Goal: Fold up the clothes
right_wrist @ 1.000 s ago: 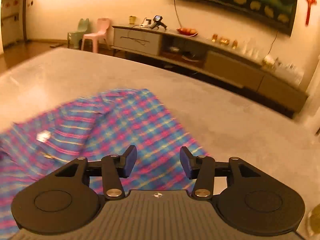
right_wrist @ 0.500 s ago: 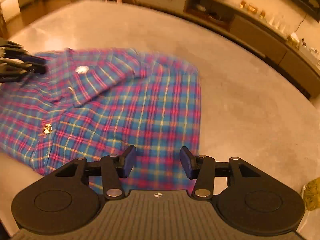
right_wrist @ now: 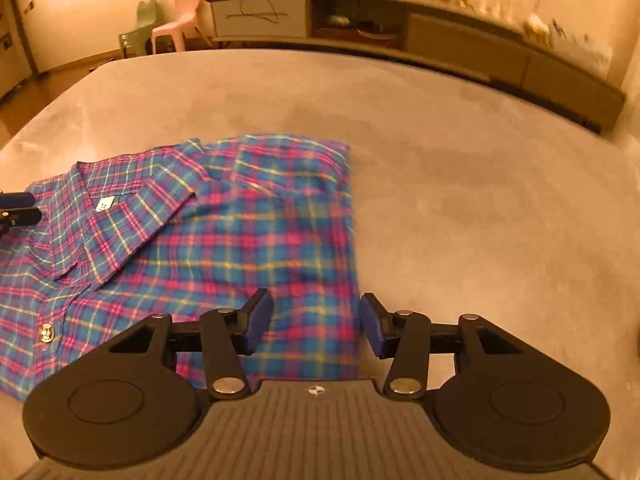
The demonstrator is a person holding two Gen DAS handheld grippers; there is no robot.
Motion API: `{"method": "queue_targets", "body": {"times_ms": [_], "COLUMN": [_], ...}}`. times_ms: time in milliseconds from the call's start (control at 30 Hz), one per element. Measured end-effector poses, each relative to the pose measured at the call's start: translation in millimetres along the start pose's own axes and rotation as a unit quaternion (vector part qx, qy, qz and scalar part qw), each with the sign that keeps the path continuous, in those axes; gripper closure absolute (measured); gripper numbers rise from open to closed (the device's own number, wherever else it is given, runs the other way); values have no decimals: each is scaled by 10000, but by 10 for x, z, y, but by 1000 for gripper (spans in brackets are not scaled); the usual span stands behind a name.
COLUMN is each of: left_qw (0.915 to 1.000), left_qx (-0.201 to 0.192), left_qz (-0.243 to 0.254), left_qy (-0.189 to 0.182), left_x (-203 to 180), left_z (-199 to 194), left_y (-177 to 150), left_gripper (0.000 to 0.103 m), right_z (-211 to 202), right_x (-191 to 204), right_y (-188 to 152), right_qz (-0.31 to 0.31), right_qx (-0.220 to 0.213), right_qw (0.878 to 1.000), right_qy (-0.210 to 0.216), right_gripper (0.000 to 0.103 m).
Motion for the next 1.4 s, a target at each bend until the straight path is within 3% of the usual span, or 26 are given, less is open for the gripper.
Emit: {"method": "queue_targets", "body": {"times_ms": [67,133,200,233,300,333,400,467,567,667,733,800,867,1000,1133,1200,1267,1300,1400], "left_qw": [9999,9966,9899,9872,9847,9857,9893,9922,9934,9930,9937,9946,9953,9958,9956,9960,9967,9971,9980], "left_qx": [-147,-492,-468,-401,-247,-234,-289,-199,-111,-128,-153,-157,-153,-176,-214,-199,-136,-98,-46], "left_qz": [-11,158,652,958,1410,1409,1187,1024,987,992,939,819,659,361,603,631,575,511,423], "left_qy": [-73,-636,-1165,-1214,-991,-898,-800,-679,-579,-623,-598,-619,-691,-823,-680,-598,-548,-561,-459], "left_x": [-78,-366,-797,-979,-1193,-1183,-1084,-984,-861,-847,-808,-753,-683,-547,-517,-457,-351,-305,-223], "left_z": [-223,-554,-739,-771,-750,-729,-721,-683,-657,-650,-623,-601,-634,-703,-608,-468,-321,-249,-16], "left_y": [7,-7,-155,-260,-475,-535,-572,-532,-470,-485,-483,-489,-482,-463,-445,-385,-276,-207,25], "left_gripper": [87,83,81,81,81,80,78,78,78,77,76,73,71,74,72,71,67,67,67], "right_z": [-178,-334,-314,-302,-89,86,164,109,-133,-613,-779,-724,-811,-953,-978,-810,-474,-382,-176], "right_x": [-31,75,236,317,432,426,287,139,165,537,749,777,707,562,477,444,423,406,386], "right_y": [-14,46,134,177,123,116,122,160,48,-216,-535,-877,-935,-966,-590,-441,-383,-331,-144], "right_qz": [-21,-79,-323,-446,-759,-861,-656,-322,-451,-917,-1285,-1585,-1476,-1182,-512,-404,-547,-568,-489], "right_qx": [-206,-670,-992,-1150,-869,-599,-618,-443,-512,-702,-466,5,-50,111,-734,-704,-370,-423,-527], "right_qw": [9997,9977,9944,9921,9931,9945,9957,9979,9956,9933,9902,9873,9890,9927,9951,9959,9977,9975,9974], "right_qy": [-157,45,156,209,214,-33,-216,-339,-636,-92,281,139,106,220,431,407,132,85,-30], "right_gripper": [53,53,53,53,55,55,47,47,48,48,49,49,49,49,47,48,48,43,43]}}
Point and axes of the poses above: each gripper's, at about its wrist camera, not at the fingertips, and z roughly the way its jaws point, x to its left, y to its top, the point moved 7 cm from there along z, roughly the way its jaws point, and after that the axes turned 9 degrees about z, right-handed, at the moved point
